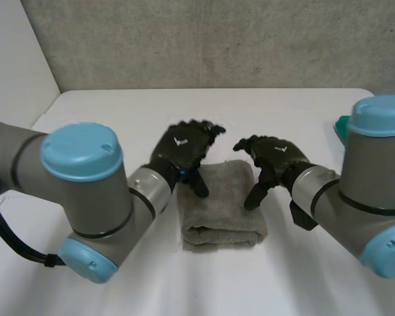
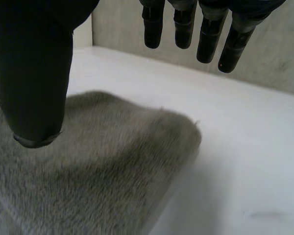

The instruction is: Fold the laundry.

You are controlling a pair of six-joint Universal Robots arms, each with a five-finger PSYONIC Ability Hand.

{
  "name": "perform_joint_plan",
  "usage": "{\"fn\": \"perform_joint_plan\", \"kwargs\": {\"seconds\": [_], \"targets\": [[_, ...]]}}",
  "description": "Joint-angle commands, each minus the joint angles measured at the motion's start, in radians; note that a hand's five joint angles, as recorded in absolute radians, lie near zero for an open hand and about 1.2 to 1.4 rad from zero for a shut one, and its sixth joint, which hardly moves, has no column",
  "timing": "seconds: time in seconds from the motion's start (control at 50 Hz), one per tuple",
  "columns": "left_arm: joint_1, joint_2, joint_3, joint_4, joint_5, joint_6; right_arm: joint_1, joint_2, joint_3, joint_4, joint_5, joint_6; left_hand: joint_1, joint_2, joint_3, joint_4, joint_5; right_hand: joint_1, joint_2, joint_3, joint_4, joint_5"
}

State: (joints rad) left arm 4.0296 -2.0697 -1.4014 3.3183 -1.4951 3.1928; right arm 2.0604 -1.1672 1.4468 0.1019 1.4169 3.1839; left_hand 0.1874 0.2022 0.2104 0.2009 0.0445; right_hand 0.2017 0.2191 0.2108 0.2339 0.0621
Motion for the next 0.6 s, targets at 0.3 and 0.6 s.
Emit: {"fn": "perform_joint_plan", "kwargs": {"seconds": [0.3, 0.6], "targets": [[-0.008, -0.182, 0.048, -0.169, -0.134, 0.174, 0.011, 0.264, -0.083, -0.004, 0.02, -0.113, 0.023, 0.008, 0.0, 0.01, -0.008, -0.027, -0.045, -0.036, -0.059, -0.062], [-0.028, 0.025, 0.059, -0.164, -0.136, 0.159, 0.011, 0.088, -0.022, -0.054, 0.039, -0.177, 0.003, -0.012, -0.02, -0.011, -0.029, -0.027, -0.045, -0.036, -0.059, -0.062]]}}
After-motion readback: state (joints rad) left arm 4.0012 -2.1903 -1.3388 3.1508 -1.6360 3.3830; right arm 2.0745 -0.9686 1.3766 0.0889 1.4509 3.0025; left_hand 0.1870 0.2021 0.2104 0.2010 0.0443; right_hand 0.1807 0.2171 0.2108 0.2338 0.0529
